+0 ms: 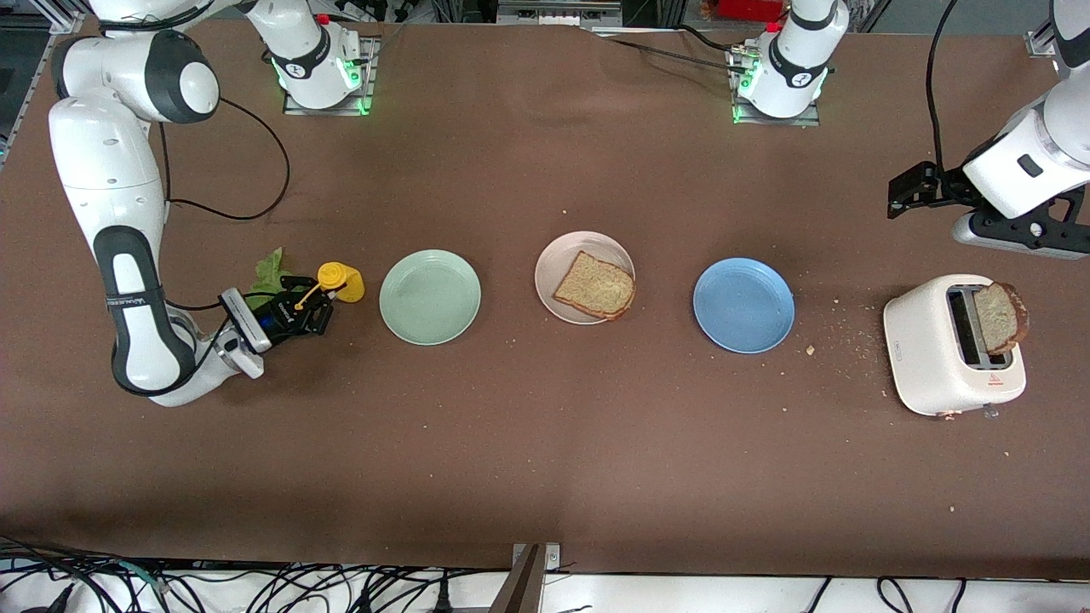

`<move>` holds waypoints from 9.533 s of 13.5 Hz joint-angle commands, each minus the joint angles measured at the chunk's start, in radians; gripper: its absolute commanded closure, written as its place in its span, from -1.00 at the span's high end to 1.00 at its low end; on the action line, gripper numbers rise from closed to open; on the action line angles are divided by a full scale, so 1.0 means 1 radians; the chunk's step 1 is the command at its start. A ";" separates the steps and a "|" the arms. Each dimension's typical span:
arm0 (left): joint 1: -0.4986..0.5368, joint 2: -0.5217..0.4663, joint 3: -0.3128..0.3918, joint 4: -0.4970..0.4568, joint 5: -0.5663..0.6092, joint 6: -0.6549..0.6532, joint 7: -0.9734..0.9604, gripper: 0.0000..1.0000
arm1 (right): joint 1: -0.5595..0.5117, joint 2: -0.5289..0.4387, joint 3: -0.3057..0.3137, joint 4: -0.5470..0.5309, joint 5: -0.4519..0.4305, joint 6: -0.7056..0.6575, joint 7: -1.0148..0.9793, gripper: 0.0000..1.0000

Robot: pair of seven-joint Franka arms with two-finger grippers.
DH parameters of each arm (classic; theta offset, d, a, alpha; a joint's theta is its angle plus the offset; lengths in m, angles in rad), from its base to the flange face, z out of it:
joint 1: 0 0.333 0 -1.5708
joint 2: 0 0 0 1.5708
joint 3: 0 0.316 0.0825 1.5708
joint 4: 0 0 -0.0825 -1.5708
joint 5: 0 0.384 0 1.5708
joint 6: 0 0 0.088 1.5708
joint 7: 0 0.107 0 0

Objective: Make sandwich in beige plate with both arms
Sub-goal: 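Set the bottle down on the table and open the right gripper, then raise the right gripper and move it above the green lettuce leaf, then lower the open right gripper toward the lettuce leaf, then close the right gripper on the lettuce leaf stem, then lift the lettuce leaf and carry it over the beige plate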

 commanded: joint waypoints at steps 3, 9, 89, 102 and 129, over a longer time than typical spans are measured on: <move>-0.001 0.003 0.003 0.009 -0.029 0.000 0.001 1.00 | -0.012 0.019 0.000 -0.002 -0.014 0.024 -0.024 -0.62; -0.001 0.003 0.003 0.009 -0.029 0.000 0.001 1.00 | -0.016 0.018 -0.028 0.031 -0.013 0.015 0.048 1.00; -0.007 0.003 0.003 0.009 -0.027 -0.002 0.001 1.00 | 0.332 -0.844 -0.219 -1.237 -0.927 1.648 2.285 -0.67; -0.007 0.009 0.003 0.029 -0.029 -0.022 0.001 1.00 | 0.332 -0.911 -0.218 -0.899 -0.925 1.069 2.245 -1.00; 0.189 0.148 0.026 0.038 0.097 0.057 0.013 1.00 | 0.752 -0.719 0.184 -0.348 -0.930 0.764 2.645 -1.00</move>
